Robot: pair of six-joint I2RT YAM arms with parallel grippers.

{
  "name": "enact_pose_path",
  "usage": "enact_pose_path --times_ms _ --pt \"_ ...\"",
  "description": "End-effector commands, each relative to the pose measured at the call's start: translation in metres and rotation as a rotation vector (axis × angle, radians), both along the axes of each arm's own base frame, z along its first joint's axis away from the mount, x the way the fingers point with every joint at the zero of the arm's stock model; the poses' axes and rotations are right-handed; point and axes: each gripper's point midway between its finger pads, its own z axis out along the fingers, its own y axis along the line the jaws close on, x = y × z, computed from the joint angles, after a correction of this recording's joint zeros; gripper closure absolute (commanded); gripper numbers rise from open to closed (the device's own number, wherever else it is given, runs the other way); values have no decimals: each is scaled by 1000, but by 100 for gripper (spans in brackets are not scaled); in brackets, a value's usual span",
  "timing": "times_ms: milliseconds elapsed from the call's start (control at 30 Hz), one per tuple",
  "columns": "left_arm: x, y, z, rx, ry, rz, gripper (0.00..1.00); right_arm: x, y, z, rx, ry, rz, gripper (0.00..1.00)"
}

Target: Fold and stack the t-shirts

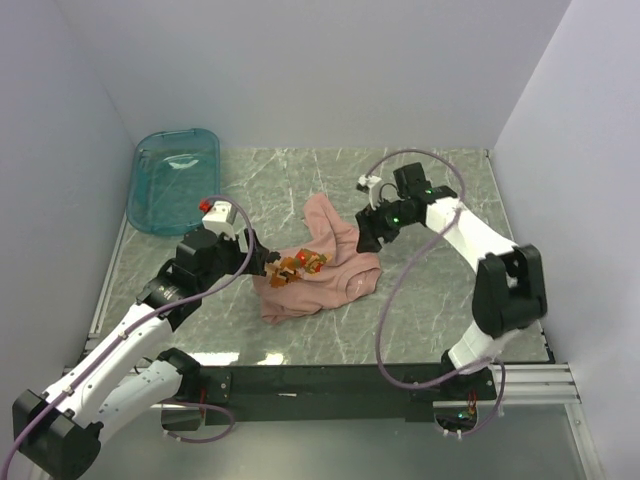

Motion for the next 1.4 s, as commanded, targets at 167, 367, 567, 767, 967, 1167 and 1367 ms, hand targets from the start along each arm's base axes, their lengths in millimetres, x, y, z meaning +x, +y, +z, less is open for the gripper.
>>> enact_pose_path --times_ms 167,367,567,767,967,1167,1367 --pt "2 0 9 25 -58 -34 11 74 1 -22 -86 -4 -117 28" --pt "3 -1 7 31 -52 -35 10 90 7 -52 -106 99 -138 30" --pt "4 -2 5 30 -50 -36 10 91 8 -66 -115 140 -149 32" --pt "4 -2 3 31 -44 -36 10 83 10 -80 -104 199 -130 38" --pt "3 0 6 26 -52 -25 10 80 8 -79 -94 212 -127 67" --pt "1 -3 8 16 -60 -46 10 86 -43 -41 -83 112 -235 100" --pt "2 -20 5 -5 -46 -130 11 74 -161 -30 -248 10 -444 100"
